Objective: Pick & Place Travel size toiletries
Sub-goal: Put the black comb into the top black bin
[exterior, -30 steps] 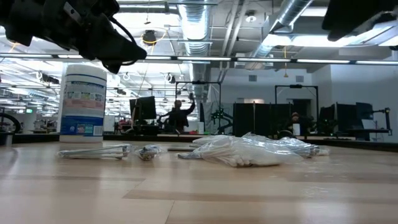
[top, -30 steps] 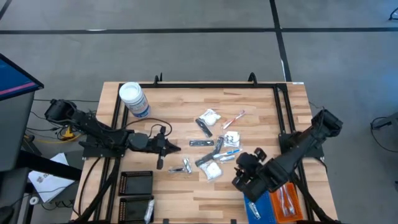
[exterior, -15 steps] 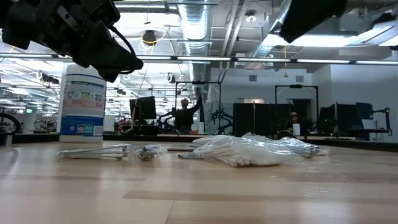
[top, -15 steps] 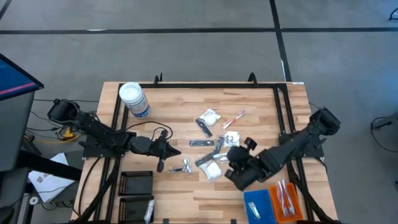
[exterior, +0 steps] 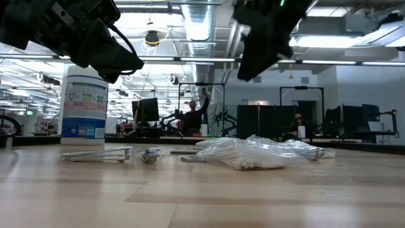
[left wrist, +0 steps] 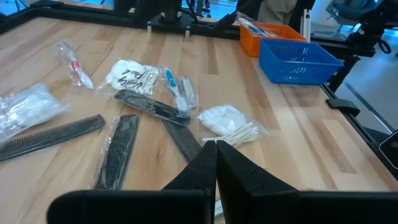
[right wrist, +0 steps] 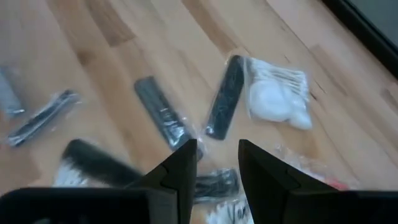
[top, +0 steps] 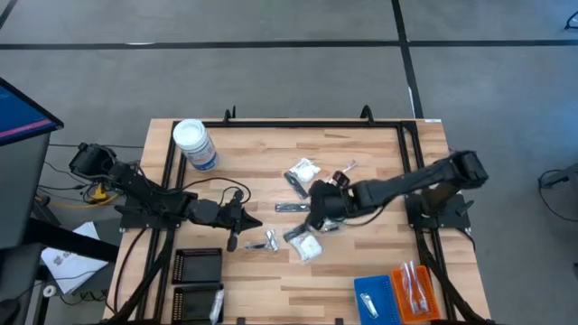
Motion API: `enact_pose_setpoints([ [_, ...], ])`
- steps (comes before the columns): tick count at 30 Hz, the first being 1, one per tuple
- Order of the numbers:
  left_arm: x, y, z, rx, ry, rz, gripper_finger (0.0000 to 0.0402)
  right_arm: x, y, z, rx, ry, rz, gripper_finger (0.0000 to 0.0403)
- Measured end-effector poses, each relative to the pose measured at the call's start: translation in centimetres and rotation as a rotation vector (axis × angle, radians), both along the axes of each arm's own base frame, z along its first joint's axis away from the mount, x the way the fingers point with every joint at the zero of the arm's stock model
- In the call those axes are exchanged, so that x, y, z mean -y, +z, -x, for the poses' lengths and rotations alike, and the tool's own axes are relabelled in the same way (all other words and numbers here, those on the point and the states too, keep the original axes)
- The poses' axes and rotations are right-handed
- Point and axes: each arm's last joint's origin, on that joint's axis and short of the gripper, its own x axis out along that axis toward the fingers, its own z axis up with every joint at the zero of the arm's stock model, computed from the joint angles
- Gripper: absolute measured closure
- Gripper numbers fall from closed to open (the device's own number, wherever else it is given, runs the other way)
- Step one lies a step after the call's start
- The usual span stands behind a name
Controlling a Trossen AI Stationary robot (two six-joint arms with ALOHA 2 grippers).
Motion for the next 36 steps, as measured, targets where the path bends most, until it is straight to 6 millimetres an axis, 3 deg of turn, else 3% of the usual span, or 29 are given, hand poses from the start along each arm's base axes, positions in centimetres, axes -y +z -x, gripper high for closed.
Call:
enact_pose_setpoints([
  [6, 0.0, 0.0, 0.0, 0.0, 0.0, 0.0, 0.0399, 3.6, -1.6, -0.2, 0.009, -0.096, -0.007, 0.0292],
  [10, 0.0, 0.0, 0.0, 0.0, -0.001, -0.002, 0.0399, 5.5, -3.4, -0.5, 0.093, -0.07, -0.1, 0.0292],
  [17, 0.0, 0.0, 0.0, 0.0, -0.001, -0.002, 0.0399, 6.2, -6.3, 0.0, 0.203, -0.012, -0.229, 0.0292],
  [24, 0.0, 0.0, 0.0, -0.001, -0.002, -0.003, 0.0399, 4.5, -7.1, 1.0, 0.026, 0.161, -0.262, 0.0292],
  [28, 0.0, 0.0, 0.0, -0.001, -0.001, -0.001, 0.0399, 4.3, -7.1, 1.2, 0.011, 0.172, -0.262, 0.0292],
  [31, 0.0, 0.0, 0.0, -0.001, 0.0, 0.001, 0.0399, 5.1, -6.7, 1.2, 0.004, 0.16, -0.305, 0.0292],
  [36, 0.0, 0.0, 0.0, -0.001, 0.0, 0.002, 0.0399, 8.5, -5.1, 2.0, -0.035, 0.137, -0.452, 0.0295],
])
